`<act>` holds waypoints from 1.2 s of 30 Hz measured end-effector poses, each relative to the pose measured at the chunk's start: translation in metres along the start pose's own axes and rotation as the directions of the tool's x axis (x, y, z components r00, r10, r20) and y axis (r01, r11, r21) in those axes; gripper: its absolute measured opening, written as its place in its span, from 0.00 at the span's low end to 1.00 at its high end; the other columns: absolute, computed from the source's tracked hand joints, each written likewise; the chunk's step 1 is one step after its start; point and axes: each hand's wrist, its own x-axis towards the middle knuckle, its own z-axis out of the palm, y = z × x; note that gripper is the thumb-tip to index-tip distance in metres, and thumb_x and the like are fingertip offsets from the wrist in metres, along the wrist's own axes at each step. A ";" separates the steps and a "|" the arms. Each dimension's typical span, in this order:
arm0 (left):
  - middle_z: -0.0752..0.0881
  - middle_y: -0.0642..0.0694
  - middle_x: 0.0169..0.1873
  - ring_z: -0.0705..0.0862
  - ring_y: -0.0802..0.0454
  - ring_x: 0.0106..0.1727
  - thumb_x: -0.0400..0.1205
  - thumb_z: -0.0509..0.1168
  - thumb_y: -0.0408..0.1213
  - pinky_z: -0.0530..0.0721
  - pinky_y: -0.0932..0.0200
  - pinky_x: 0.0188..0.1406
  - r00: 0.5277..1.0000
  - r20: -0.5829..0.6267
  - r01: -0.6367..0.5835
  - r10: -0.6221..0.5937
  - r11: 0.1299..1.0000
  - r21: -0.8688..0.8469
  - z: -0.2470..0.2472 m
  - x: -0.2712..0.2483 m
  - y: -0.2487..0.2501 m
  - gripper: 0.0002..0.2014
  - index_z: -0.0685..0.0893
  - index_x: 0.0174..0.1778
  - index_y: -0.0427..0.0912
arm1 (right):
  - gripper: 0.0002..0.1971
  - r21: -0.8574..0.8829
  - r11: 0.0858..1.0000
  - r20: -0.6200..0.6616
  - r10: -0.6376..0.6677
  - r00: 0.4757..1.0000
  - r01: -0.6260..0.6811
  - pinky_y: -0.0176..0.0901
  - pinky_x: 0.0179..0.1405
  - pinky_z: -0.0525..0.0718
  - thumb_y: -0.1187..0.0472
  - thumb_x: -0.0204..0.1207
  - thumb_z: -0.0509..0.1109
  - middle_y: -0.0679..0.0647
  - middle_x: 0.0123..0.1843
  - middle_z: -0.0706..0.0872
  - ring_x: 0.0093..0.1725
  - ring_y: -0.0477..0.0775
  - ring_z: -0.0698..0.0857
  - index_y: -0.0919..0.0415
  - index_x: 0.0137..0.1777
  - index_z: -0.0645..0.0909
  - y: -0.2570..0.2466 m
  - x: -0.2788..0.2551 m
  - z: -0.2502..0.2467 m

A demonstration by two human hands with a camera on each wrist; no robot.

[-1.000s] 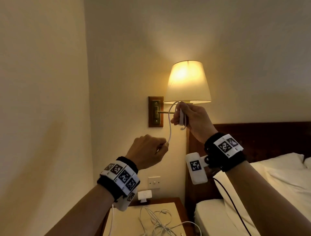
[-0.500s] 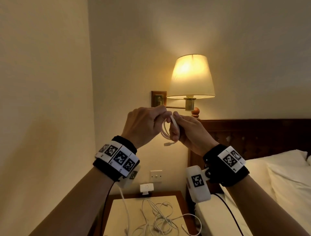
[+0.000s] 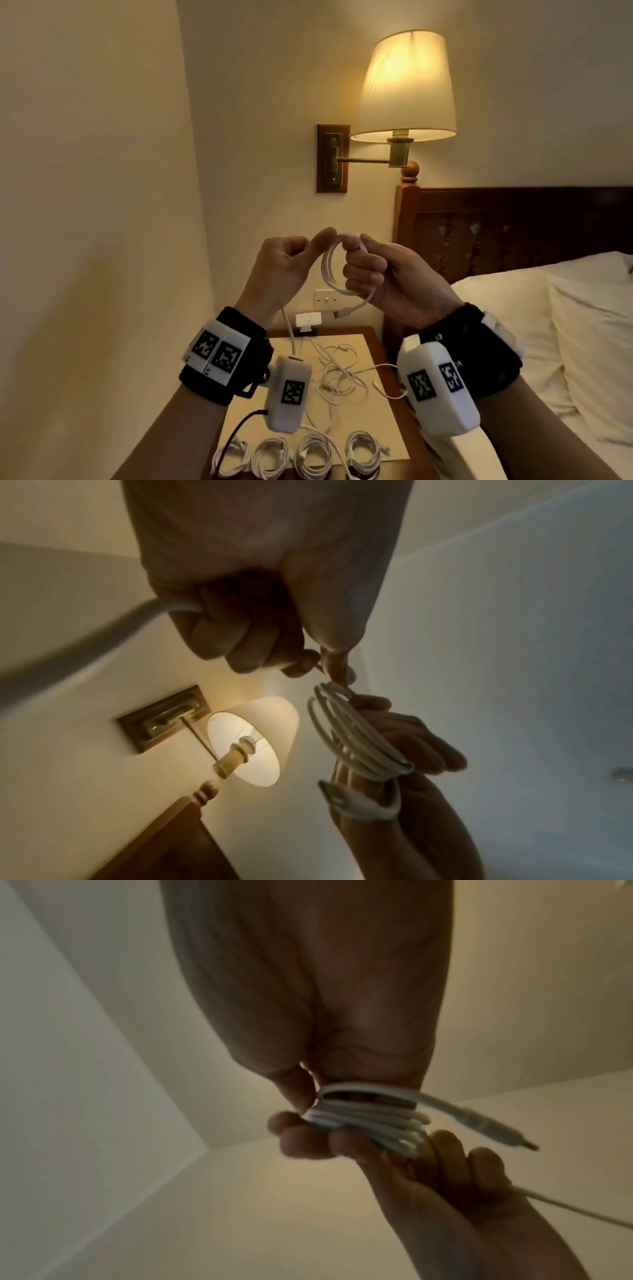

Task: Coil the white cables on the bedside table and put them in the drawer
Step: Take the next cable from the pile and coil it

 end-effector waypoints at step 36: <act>0.72 0.54 0.17 0.69 0.56 0.20 0.80 0.57 0.66 0.68 0.61 0.23 0.928 0.037 -0.327 0.370 0.764 0.556 0.006 -0.031 -0.036 0.26 0.74 0.27 0.48 | 0.15 -0.182 0.981 -0.179 0.028 0.983 -0.061 0.36 0.32 0.80 0.57 0.85 0.55 0.53 0.28 0.78 0.28 0.48 0.77 0.68 0.50 0.78 0.049 -0.022 -0.013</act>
